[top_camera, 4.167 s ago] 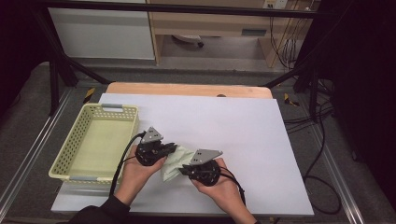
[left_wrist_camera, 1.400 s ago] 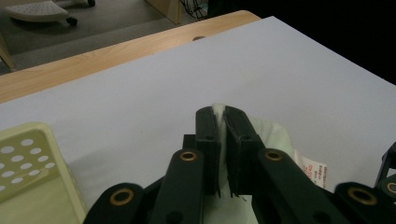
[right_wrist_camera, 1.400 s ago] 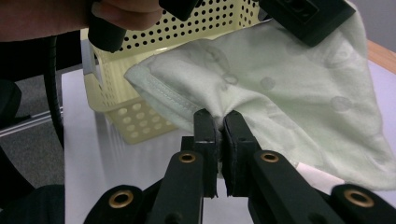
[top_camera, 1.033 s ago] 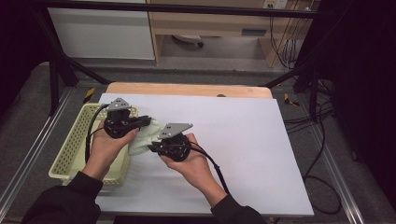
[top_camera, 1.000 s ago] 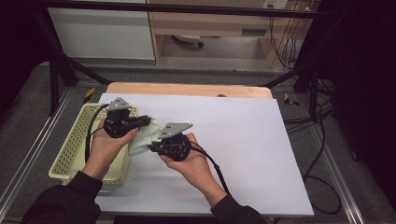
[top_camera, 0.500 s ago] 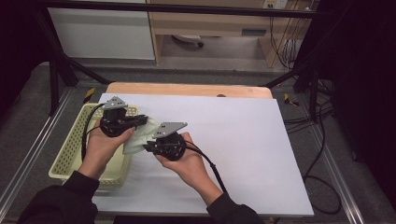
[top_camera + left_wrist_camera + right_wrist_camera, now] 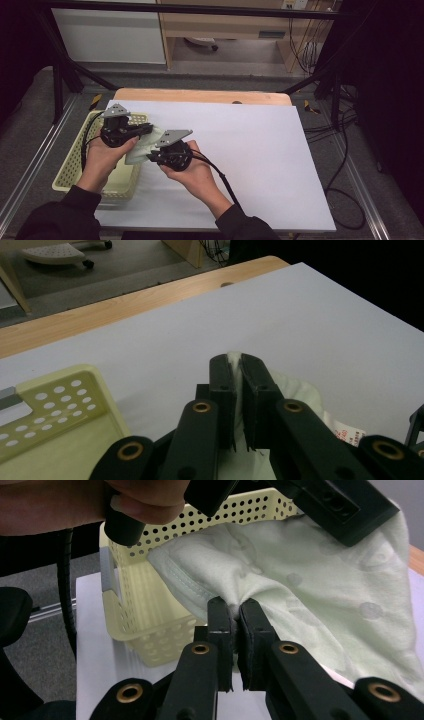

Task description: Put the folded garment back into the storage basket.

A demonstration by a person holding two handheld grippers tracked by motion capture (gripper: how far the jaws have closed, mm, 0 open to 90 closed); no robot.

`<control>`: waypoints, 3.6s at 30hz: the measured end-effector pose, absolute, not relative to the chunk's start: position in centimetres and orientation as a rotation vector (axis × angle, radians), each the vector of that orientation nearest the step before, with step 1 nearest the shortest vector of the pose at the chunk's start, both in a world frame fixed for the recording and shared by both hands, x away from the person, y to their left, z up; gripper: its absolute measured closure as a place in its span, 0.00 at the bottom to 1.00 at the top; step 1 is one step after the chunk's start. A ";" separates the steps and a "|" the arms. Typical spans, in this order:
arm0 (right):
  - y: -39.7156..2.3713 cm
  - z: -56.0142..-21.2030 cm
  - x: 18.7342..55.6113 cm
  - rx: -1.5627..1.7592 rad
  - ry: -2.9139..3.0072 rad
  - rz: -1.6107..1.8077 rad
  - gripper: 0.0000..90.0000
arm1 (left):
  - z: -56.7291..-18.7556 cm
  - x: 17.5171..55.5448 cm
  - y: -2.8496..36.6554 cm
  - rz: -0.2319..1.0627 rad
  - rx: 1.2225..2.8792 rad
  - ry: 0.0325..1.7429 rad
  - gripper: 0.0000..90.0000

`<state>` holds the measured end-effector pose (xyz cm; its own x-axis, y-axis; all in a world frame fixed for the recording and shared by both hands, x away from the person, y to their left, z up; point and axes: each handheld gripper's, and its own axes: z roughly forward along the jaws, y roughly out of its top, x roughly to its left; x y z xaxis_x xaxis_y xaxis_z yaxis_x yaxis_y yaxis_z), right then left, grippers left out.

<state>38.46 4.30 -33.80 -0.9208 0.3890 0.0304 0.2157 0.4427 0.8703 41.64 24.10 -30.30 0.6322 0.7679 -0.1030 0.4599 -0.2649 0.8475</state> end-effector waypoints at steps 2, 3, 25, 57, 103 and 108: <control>4.5 -33.7 38.5 0.529 2.518 1.474 0.95 | -30.2 41.6 24.2 0.413 1.911 0.974 0.94; 4.7 -33.6 38.5 0.526 2.521 1.472 0.95 | -30.2 41.5 24.2 0.413 1.911 0.974 0.94; 6.4 -33.7 38.9 0.507 2.509 1.511 0.96 | -29.5 41.3 25.5 0.470 1.910 0.977 0.94; 11.3 -34.2 39.0 0.443 2.540 1.483 0.96 | -29.6 40.1 28.6 0.525 1.841 1.010 0.94; 13.4 -36.7 41.7 0.467 2.558 1.430 0.95 | -33.0 41.5 34.2 0.638 1.708 1.215 0.94; 13.4 -36.7 41.7 0.468 2.558 1.419 0.96 | -33.4 41.7 34.3 0.645 1.706 1.228 0.94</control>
<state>41.66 13.45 -36.70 -0.9346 0.3557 -0.0038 0.1850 0.4953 0.8488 41.65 34.26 -33.37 0.3681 0.9254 -0.0905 0.4500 -0.0922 0.8882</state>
